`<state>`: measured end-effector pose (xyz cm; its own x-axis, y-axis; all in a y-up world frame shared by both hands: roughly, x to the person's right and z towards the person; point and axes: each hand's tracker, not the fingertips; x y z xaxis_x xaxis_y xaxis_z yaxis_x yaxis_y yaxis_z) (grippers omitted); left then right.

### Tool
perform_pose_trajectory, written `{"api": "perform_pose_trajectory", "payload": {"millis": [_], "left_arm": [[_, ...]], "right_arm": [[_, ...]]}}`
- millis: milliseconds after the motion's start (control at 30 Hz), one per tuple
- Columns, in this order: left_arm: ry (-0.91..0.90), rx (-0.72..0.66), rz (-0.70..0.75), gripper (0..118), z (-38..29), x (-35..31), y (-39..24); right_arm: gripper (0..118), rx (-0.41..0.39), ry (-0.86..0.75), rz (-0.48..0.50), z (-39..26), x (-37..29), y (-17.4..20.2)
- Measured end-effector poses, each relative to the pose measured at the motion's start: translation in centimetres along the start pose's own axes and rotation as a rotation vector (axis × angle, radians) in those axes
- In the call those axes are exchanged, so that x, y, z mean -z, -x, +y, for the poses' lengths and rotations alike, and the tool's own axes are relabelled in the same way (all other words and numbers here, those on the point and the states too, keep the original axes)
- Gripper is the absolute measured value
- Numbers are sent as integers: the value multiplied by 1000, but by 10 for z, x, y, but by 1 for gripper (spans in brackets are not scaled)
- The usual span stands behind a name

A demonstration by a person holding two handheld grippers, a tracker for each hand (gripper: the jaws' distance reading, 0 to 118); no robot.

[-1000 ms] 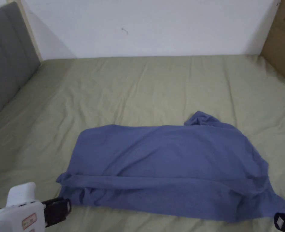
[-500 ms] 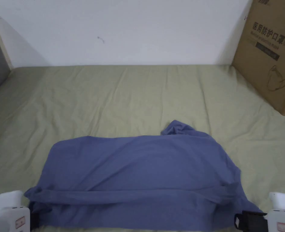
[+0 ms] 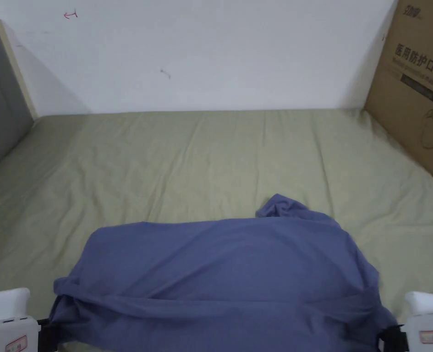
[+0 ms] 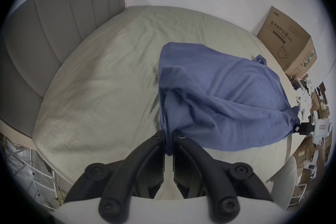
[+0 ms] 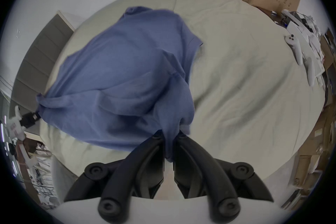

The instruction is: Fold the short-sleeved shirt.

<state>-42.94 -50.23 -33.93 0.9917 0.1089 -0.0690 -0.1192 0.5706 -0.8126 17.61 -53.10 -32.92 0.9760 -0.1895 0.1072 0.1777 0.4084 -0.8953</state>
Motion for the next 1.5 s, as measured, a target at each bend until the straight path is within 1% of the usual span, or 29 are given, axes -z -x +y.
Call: {"api": "perform_pose_trajectory", "payload": {"millis": [67,200,333,367,400,433,467,500,533,633,667,700,733,767,800,833,867,933,1033,1100,1133,1167,1200,1233,1300,1333,1400,1467,1500], "left_arm": [[0,9,1,7,-8,-14,3],[29,19,18,7,-43,-36,11],[114,17,11,7,-80,-18,17],[134,17,13,8,-84,-12,17],[135,18,19,20,-87,-9,17],[135,6,64,54,-88,-9,18],[144,0,95,83,-85,-10,17],[128,-11,93,102,-82,-15,19],[80,-43,63,104,-78,-25,22],[-7,-109,24,100,-56,-48,24],[-36,-104,7,92,-50,-54,21],[-87,-87,-11,74,-44,-59,16],[-122,-76,-10,34,-37,-61,10],[-128,-56,-3,2,-31,-61,4],[-115,-46,14,0,-25,-55,-3],[-114,-36,-5,0,-21,-49,-8],[-80,3,-17,0,-18,-44,-17],[-94,-8,-39,0,-11,-30,-30],[-86,29,-48,0,8,-10,-45],[-83,45,-31,0,20,6,-49],[-81,50,-32,0,29,15,-44],[-83,53,-28,0,34,22,-44],[-89,55,-24,0,38,27,-44],[-90,60,-25,0,40,32,-43],[-80,61,-27,0,48,41,-41],[-79,61,-28,0,49,45,-40],[-66,57,-26,0,51,53,-38],[-55,52,-23,0,49,59,-35],[-46,50,-17,0,48,62,-33]], "right_arm": [[7,55,-30,47,-9,-22,-9],[7,29,-16,15,-41,-47,-22],[8,73,91,32,-76,-22,-33],[12,102,110,14,-77,-16,-30],[24,120,95,-10,-80,-15,-26],[52,101,74,-25,-82,-17,-24],[75,92,62,-10,-81,-21,-24],[83,99,45,-4,-75,-25,-30],[83,110,16,28,-70,-36,-31],[83,105,-74,26,-51,-74,-21],[82,88,-105,39,-44,-84,-17],[80,85,-128,63,-38,-92,-13],[66,96,-157,78,-31,-98,-8],[40,94,-180,98,-24,-100,-3],[10,88,-211,97,-18,-100,4],[3,81,-199,92,-12,-96,11],[3,75,-205,82,-6,-92,18],[3,-5,-186,90,14,-80,32],[3,-35,-189,103,54,-50,38],[10,-56,-191,98,96,-25,40],[16,-67,-136,59,115,-13,42],[39,-100,-74,4,139,3,42],[57,-158,-104,-27,157,21,44],[61,-202,-104,-45,172,39,44],[61,-170,-7,-111,204,78,42],[61,-181,9,-87,215,95,40],[61,-138,26,-35,235,129,31],[60,-21,130,-25,234,152,27],[59,-5,190,-26,230,165,28]]}}
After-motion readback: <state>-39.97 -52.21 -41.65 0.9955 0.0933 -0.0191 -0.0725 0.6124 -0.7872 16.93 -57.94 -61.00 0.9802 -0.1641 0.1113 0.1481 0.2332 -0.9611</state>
